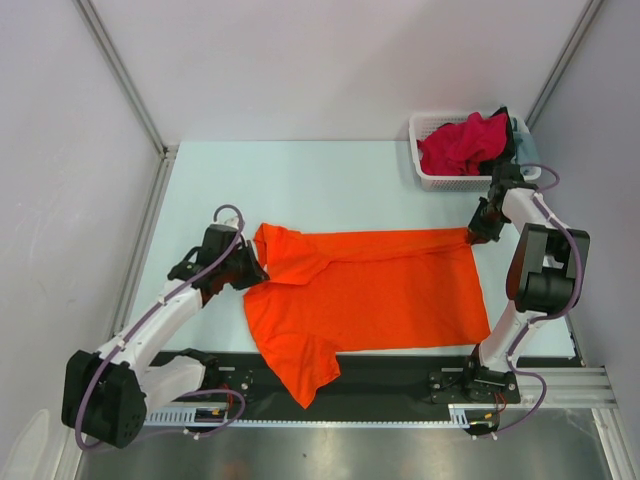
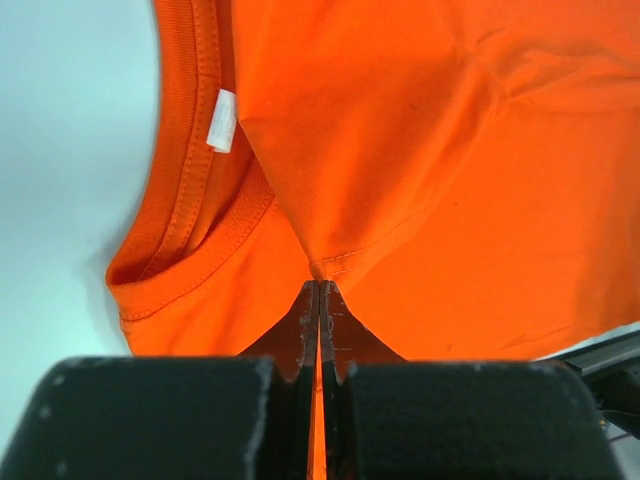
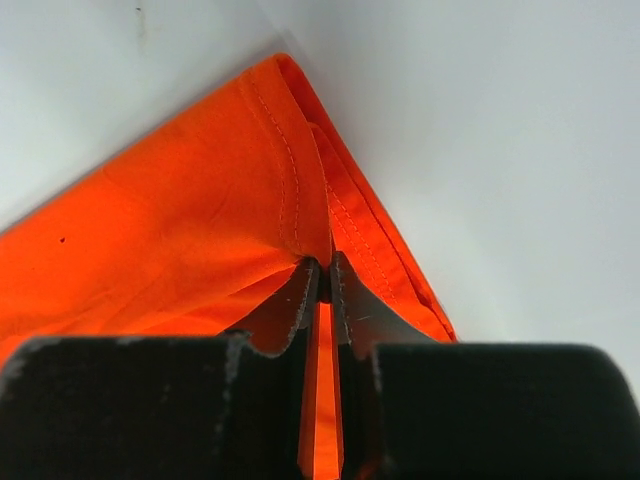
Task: Fold and stack the t-shirts
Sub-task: Fold the tshirt
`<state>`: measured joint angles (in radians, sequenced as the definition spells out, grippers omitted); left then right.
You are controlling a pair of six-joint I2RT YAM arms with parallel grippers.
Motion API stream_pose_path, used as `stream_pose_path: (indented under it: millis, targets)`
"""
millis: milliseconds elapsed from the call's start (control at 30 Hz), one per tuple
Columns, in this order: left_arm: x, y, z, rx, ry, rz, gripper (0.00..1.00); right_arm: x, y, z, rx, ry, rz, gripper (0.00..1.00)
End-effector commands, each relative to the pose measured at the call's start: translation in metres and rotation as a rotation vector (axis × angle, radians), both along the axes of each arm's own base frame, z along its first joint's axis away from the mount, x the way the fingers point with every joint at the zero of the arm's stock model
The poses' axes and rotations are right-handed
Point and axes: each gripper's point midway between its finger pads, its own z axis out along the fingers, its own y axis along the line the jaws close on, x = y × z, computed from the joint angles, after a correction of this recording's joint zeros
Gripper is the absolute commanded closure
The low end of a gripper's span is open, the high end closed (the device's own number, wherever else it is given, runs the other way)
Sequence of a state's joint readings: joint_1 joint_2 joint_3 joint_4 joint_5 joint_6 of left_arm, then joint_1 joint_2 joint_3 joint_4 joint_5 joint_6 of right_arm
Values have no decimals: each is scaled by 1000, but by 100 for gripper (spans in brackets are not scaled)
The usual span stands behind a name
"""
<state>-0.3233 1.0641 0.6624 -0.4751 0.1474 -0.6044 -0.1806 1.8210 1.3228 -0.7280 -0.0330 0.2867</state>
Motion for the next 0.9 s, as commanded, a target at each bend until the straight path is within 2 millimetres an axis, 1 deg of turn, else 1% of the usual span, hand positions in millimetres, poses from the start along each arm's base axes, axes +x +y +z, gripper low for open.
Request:
stream_pose_path:
  millis: [0, 133, 233, 500, 533, 567, 600, 633, 667, 700, 733, 767, 800, 833, 867]
  targets:
    - [-6, -5, 7, -48, -14, 1, 100, 5, -7, 3, -26, -4, -5, 91]
    - [-18, -4, -2, -64, 20, 7, 100, 5, -9, 2, -26, 2, -5, 90]
    - [-23, -4, -4, -74, 20, 8, 100, 6, -10, 2, -27, 3, -10, 89]
    - [-24, -7, -6, -81, 38, -7, 99, 4, -8, -7, -15, 33, -7, 85]
    - [-22, -6, -3, -67, 31, -12, 97, 4, -8, -7, -13, 37, -5, 83]
    - [-24, -3, -3, -54, 39, -11, 91, 0, -7, -6, -10, 51, -3, 81]
    - [-23, 0, -1, -35, 32, -4, 74, -1, -8, -4, -16, 52, -4, 80]
    - [-18, 2, 8, -18, 4, -4, 65, -3, -9, -2, -21, 55, -8, 73]
    - [-18, 5, 12, -6, -3, -1, 56, -2, -9, 3, -22, 50, -13, 70]
    - [-13, 8, 17, 10, -23, 6, 49, 0, -10, 8, -24, 35, -17, 66]
    - [-2, 13, 31, 36, -72, 16, 40, 4, -9, 19, -22, -1, -29, 55]
    - [5, 19, 37, 53, -91, 35, 35, 15, -8, 27, -16, -53, -35, 49]
    - [12, 22, 42, 66, -111, 47, 27, 20, -9, 33, -16, -82, -43, 44]
    - [22, 25, 54, 73, -150, 54, 24, 27, -7, 40, -9, -113, -56, 37]
    - [31, 26, 59, 68, -169, 62, 23, 36, -6, 48, -9, -153, -53, 34]
